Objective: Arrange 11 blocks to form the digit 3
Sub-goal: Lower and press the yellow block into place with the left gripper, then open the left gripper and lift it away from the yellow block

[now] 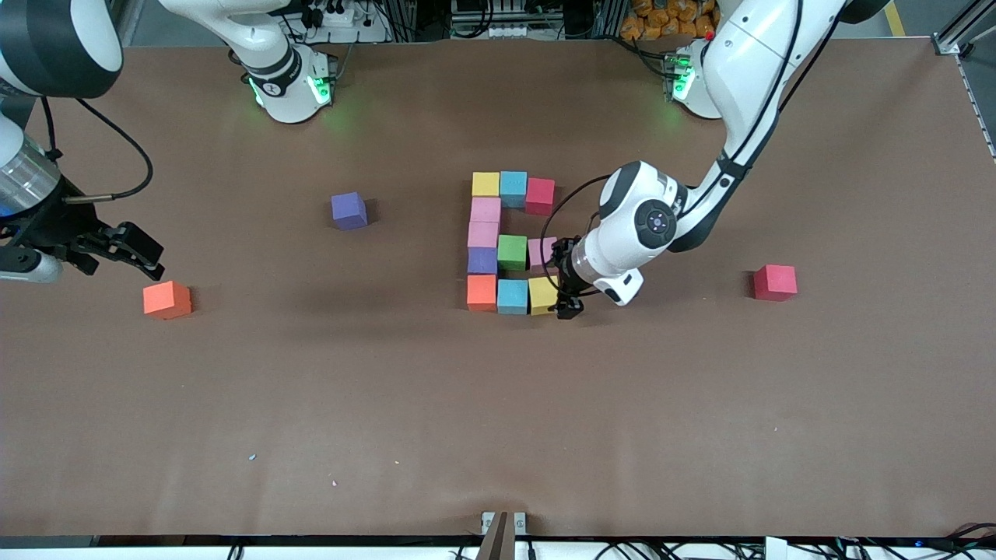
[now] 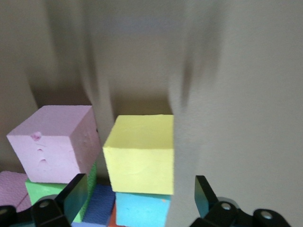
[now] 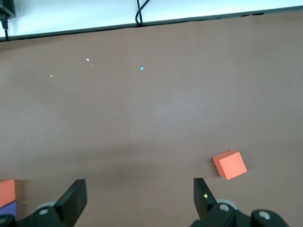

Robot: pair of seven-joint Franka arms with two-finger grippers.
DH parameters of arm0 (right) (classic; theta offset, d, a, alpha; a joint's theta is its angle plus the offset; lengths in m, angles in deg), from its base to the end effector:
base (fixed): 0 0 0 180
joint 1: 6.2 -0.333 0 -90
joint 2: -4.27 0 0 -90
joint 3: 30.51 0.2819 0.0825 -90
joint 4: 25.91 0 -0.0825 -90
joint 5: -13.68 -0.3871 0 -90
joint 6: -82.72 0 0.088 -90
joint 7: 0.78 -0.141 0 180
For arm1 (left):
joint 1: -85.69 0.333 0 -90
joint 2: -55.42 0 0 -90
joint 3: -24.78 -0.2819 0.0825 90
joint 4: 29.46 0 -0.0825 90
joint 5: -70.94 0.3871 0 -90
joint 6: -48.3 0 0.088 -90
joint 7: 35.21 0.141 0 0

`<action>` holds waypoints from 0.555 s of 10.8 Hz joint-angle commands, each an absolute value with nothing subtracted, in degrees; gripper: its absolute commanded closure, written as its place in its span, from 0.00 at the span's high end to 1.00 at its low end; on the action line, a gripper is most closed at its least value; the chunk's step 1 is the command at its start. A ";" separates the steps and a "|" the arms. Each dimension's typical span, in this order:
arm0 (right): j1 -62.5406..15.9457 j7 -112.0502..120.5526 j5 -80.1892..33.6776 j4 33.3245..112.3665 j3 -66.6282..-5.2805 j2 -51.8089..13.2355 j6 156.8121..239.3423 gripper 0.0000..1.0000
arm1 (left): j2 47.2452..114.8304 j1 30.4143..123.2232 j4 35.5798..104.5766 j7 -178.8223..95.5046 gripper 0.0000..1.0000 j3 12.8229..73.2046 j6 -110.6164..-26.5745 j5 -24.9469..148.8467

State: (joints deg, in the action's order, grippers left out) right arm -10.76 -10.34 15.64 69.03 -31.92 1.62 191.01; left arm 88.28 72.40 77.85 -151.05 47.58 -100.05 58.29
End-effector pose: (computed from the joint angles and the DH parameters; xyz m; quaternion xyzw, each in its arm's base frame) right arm 0.6020 0.0297 0.5193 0.9941 -0.0518 0.0946 0.0068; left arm 0.5264 -0.3772 0.1804 0.6670 0.7210 -0.1425 0.1223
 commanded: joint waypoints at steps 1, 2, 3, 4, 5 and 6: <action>-10.24 -10.54 15.08 67.43 -31.47 0.75 190.65 1.00 | 85.30 73.47 77.77 -150.87 1.00 46.58 -98.92 61.60; -10.24 -10.54 15.08 67.43 -31.47 0.75 190.56 1.00 | 84.95 74.78 76.90 -150.70 1.00 46.66 -97.26 64.06; -10.24 -10.54 15.08 67.43 -31.47 0.75 190.56 1.00 | 84.43 76.01 75.24 -150.61 1.00 46.66 -94.02 66.61; -10.24 -10.54 15.08 67.43 -31.47 0.75 190.56 1.00 | 83.90 77.42 73.39 -149.83 1.00 46.75 -90.25 68.38; -10.33 -10.54 15.08 67.43 -31.47 0.75 190.39 1.00 | 83.02 78.30 71.55 -148.25 1.00 46.75 -86.82 69.00; -10.33 -10.54 15.08 67.43 -31.47 0.75 190.39 1.00 | 81.97 79.88 70.14 -145.80 1.00 46.75 -84.17 69.01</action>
State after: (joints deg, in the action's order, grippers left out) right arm -10.76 -10.34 15.64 68.99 -31.88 1.53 191.02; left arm 84.10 78.31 71.91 -148.15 46.68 -88.65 67.73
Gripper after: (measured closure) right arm 0.000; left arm 0.000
